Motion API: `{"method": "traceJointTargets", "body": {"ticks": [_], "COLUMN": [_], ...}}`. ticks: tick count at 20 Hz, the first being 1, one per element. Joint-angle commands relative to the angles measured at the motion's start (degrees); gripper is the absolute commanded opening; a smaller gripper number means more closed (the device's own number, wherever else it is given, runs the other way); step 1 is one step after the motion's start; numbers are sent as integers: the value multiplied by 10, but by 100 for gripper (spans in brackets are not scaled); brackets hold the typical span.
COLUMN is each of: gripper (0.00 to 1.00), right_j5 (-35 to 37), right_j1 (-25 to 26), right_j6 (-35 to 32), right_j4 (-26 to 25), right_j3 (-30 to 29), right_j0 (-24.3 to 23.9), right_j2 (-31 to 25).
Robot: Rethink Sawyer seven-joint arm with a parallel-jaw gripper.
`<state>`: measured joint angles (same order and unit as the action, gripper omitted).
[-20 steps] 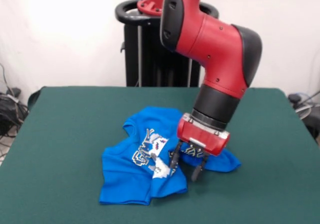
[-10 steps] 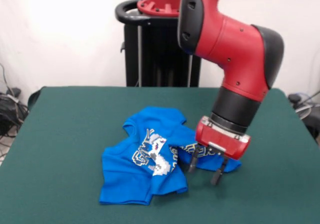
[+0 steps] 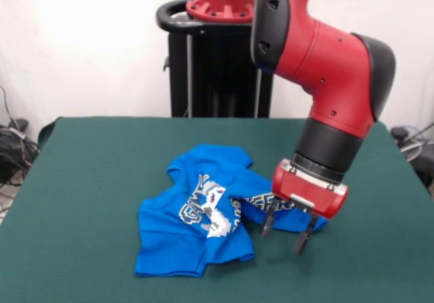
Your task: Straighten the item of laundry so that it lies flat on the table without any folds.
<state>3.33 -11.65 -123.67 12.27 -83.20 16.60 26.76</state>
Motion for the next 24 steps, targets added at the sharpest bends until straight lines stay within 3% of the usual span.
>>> {"method": "traceJointTargets", "body": {"ticks": [1,19,22,23,24], "gripper": [100,100,100,0,0], "right_j5": [53,-20,3,18,30], "right_j1": [67,100,91,93,88], "right_j6": [-99,-111,-90,-84,-76], "right_j4": [44,43,27,24,20], "right_j3": [40,10,13,17,18], "right_j0": [30,47,36,39,34], "right_j2": [37,66,54,60,53]}}
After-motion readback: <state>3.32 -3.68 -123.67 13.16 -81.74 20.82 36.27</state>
